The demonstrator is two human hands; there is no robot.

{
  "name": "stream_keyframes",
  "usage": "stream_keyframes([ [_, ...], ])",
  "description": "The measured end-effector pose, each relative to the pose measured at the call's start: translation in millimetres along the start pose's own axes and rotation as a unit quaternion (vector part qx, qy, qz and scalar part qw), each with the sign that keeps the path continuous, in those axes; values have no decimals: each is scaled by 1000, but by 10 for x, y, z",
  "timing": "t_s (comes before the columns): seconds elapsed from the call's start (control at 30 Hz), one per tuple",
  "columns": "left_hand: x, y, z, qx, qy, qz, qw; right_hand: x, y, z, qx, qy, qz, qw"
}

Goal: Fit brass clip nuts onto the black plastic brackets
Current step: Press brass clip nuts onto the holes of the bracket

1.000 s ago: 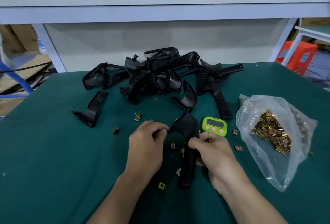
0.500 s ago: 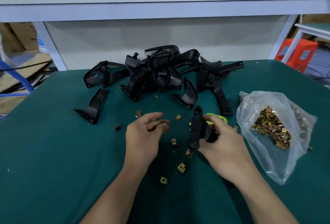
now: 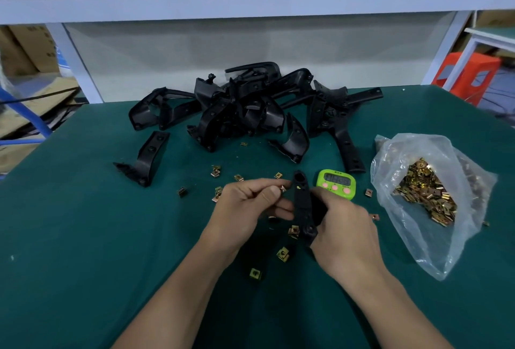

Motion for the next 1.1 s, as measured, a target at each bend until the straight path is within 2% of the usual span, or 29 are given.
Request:
stream_keyframes([
  [0.17, -37, 10, -46, 25, -59, -5, 998, 69, 53, 52, 3, 25, -19, 1000],
  [0.33, -28, 14, -43, 50, -32, -41, 997, 45, 85, 70, 2, 31, -46, 998],
  [0.57, -45, 6, -62, 65, -30, -34, 997, 38, 82, 78, -4, 21, -76, 997],
  [0.87, -40, 71, -110, 93, -82, -44, 991, 8, 53, 86, -2, 34, -106, 994],
  [1.1, -39, 56, -91, 113, -47, -65, 990, -13, 61, 111, -14, 49, -102, 993],
])
Point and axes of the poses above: each hand's wrist, its own z-axis towards the middle knuckle, its own x-axis out of the back of the hand, y = z × x, the point moved 2 cm from there along z, towards the middle knuckle, and after that the axes turned 3 degrees about x, right-handed, at the moved point
